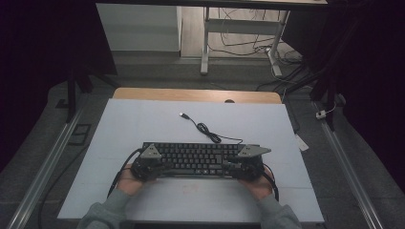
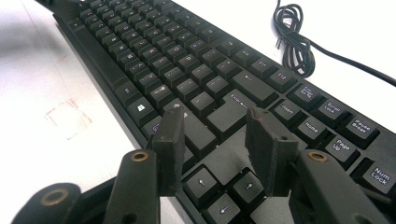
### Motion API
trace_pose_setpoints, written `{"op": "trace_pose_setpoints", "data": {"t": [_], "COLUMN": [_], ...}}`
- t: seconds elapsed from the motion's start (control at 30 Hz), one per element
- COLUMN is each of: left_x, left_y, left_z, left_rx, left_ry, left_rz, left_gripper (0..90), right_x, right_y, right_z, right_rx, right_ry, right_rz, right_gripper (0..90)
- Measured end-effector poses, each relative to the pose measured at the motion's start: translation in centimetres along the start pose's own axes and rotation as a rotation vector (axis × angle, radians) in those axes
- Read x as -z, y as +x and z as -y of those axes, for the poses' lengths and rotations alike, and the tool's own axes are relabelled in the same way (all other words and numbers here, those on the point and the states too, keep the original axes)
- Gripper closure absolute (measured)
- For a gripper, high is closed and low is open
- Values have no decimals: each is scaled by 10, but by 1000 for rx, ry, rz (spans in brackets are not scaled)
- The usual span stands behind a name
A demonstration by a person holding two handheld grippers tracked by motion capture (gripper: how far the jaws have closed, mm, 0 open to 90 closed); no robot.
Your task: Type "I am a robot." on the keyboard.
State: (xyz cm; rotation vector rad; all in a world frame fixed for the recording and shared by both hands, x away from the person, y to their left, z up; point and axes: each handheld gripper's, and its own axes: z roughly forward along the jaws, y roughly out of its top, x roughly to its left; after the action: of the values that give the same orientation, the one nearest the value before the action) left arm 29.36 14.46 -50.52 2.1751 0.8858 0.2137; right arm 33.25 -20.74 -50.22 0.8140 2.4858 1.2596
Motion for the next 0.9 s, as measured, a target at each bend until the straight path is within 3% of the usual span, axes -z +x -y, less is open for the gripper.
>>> {"op": "trace_pose_setpoints", "data": {"t": [0.4, 0.9], "left_x": [-14, -21], "left_y": [-6, -7], "left_z": [1, 2], "left_rx": [-27, -22], "left_ry": [56, 87], "left_rz": [-28, -49], "left_gripper": [888, 889], "right_x": [-1, -1], "right_y": [0, 0], "right_z": [0, 0], "right_rx": [-1, -1], "right_ry": [-1, -3], "right_rz": [-4, -2], "right_gripper": [577, 577]}}
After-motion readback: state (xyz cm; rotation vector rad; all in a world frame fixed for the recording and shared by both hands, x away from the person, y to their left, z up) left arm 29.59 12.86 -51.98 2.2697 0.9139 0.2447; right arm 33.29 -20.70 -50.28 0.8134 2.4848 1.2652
